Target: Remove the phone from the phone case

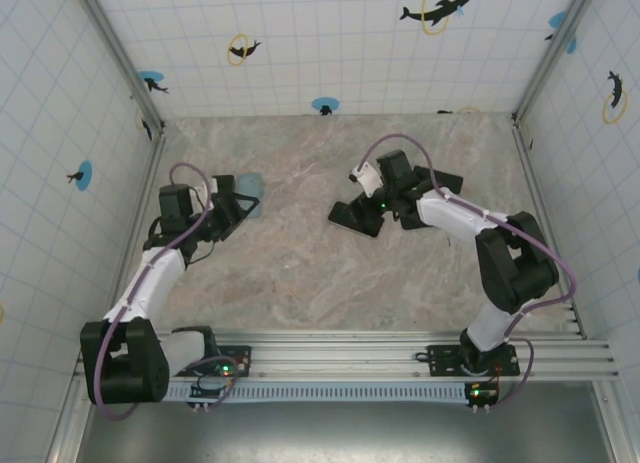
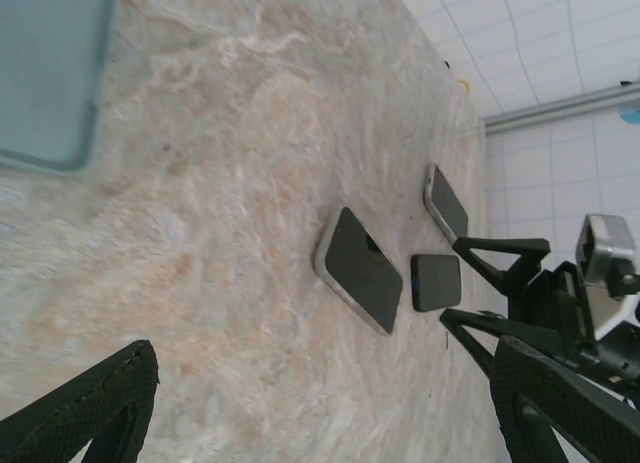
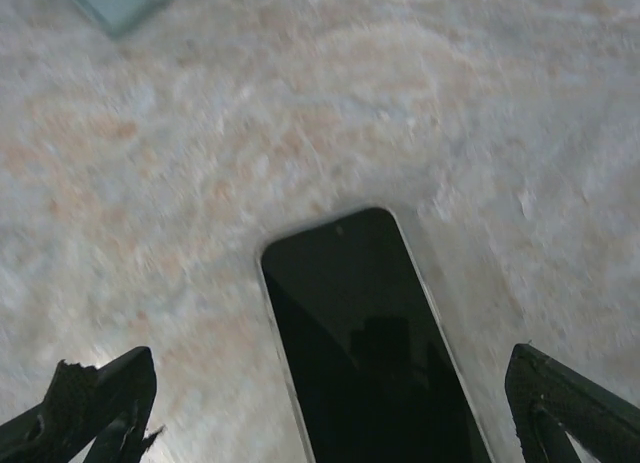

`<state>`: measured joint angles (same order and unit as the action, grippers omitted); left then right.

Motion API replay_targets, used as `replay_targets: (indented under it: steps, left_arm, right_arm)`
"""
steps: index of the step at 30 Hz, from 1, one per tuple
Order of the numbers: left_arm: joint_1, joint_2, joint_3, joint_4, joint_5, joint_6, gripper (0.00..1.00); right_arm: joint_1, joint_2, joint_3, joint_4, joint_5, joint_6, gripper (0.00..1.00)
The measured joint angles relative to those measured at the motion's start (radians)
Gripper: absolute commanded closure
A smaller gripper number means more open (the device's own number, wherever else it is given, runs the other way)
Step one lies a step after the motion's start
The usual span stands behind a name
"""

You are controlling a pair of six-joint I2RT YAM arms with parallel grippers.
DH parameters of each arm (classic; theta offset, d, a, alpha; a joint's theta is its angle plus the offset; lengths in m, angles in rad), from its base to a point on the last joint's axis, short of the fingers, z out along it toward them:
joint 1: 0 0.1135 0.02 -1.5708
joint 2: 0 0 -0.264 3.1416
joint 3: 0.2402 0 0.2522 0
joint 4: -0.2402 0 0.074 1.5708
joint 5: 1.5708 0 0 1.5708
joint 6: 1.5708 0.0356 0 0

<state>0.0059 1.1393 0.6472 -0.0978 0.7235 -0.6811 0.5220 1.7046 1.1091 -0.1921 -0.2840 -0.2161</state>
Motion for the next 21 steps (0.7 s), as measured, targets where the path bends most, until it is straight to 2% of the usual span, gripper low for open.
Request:
replay_targets:
  steps: [9,19,21]
  left_arm:
    - [-0.065,0.018,-0.018,0.087,-0.022,-0.08,0.13]
    - [-0.073,0.074,-0.018,0.115,-0.024,-0.089,0.14]
    - [-0.074,0.08,-0.018,0.115,-0.024,-0.091,0.14]
  right_arm:
    - [-0.032,0.079,0.02,-0.156,-0.003,-0.148,0.08]
    - [-0.045,0.197,0.103,-0.229,-0.002,-0.224,0.08]
    - [-0.044,0.204,0.109,-0.232,-0.002,-0.237,0.02]
